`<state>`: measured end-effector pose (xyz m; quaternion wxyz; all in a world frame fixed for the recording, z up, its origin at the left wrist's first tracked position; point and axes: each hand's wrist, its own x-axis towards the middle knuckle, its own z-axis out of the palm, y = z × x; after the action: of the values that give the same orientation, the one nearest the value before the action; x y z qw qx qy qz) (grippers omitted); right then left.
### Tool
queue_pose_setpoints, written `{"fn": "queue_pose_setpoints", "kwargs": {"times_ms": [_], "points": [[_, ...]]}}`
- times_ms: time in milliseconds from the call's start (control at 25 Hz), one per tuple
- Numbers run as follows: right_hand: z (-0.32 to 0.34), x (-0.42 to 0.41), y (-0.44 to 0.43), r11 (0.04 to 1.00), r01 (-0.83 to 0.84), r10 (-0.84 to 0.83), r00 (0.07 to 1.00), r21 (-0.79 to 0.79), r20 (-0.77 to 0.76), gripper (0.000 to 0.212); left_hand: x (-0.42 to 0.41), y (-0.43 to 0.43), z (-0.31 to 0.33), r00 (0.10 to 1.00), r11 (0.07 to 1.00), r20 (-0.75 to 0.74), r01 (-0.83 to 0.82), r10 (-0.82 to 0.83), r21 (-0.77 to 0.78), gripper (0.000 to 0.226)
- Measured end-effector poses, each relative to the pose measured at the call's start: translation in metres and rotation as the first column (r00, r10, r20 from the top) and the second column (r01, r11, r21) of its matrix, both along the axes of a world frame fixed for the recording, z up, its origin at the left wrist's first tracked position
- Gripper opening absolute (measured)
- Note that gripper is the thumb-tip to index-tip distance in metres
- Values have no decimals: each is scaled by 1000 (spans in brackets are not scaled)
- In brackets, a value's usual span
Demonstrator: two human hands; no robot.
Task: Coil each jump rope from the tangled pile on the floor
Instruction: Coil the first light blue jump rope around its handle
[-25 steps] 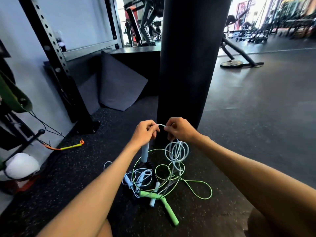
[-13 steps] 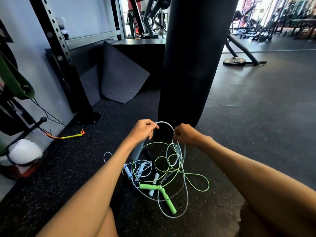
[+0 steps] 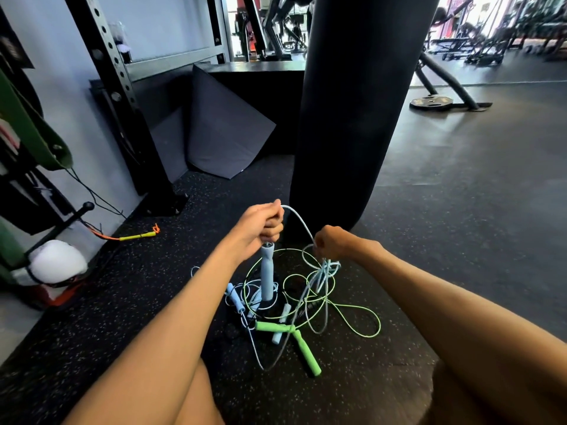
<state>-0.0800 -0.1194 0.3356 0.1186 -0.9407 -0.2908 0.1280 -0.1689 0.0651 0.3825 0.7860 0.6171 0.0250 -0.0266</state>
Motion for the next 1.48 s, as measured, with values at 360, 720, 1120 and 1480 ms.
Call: {"fn": "queue_pose_setpoints", "kwargs": {"times_ms": [360,720,1120,1480], "points": [[-19,2,-33,942,27,-93,979,-334,-184,24,1,26,10,932,917,63,-336,356,-214,37],[7,-18,28,860,66,33,983,507,-183,41,-4,2,7,999,994,-30,19,-16,105,34],[1,-32,26,939,100,81,866,330,-494,11,-2,10,16,965,881,45,-218,260,-420,29],[15,-35,23,953,-15,137,913,304,-385,13,4,1,13,864,885,214,-414,456,-214,27]]}}
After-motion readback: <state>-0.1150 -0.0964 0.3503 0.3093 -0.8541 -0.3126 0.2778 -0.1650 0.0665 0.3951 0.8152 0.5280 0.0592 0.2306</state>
